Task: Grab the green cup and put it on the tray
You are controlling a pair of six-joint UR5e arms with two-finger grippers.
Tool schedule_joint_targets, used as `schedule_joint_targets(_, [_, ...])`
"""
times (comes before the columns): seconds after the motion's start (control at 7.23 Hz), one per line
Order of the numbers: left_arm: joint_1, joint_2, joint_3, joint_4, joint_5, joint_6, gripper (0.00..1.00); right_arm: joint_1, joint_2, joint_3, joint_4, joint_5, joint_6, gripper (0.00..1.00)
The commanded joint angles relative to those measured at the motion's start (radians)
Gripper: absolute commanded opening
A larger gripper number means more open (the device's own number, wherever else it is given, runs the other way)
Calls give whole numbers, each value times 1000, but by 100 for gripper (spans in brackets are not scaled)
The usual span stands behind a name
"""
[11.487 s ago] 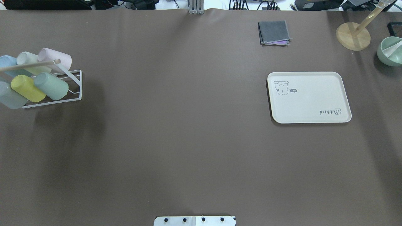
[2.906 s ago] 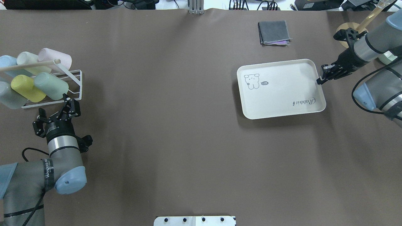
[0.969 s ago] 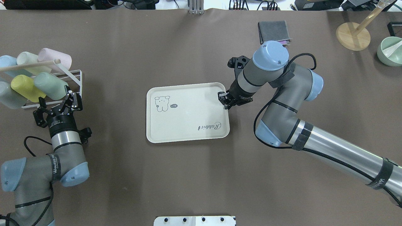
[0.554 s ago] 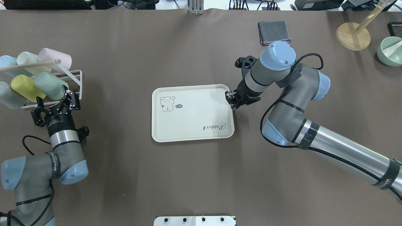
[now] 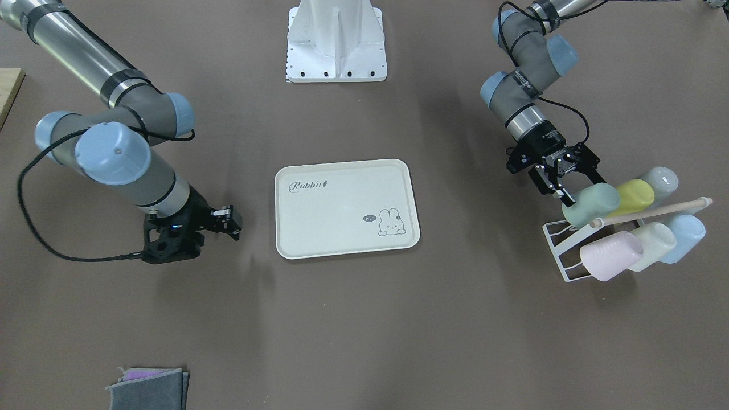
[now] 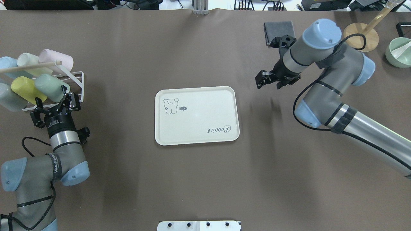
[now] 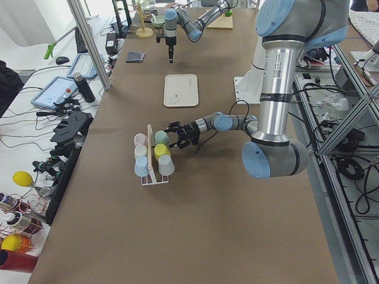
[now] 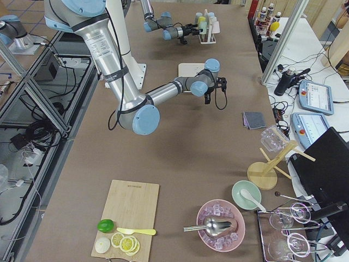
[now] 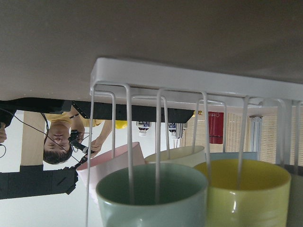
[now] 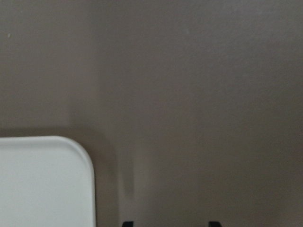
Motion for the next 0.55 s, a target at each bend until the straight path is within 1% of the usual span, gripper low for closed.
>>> schedule_joint_targets(0.0, [-20,-13,15,-17,-1,-1,98,186,-43,22,-138,50,-291,100])
schedule_joint_targets(0.14, [-26,-24,34,-33,-1,-1,98,251,-62,94,-294,51,-455,100])
schedule_joint_targets(0.28, [-34,-25,39,-37,-1,1,98,298,-93,182,-480,47,-604,100])
schedule_joint_targets(0.42, [-34,-25,43,-39,-1,1,98,326,-140,277,-636,39,-669,100])
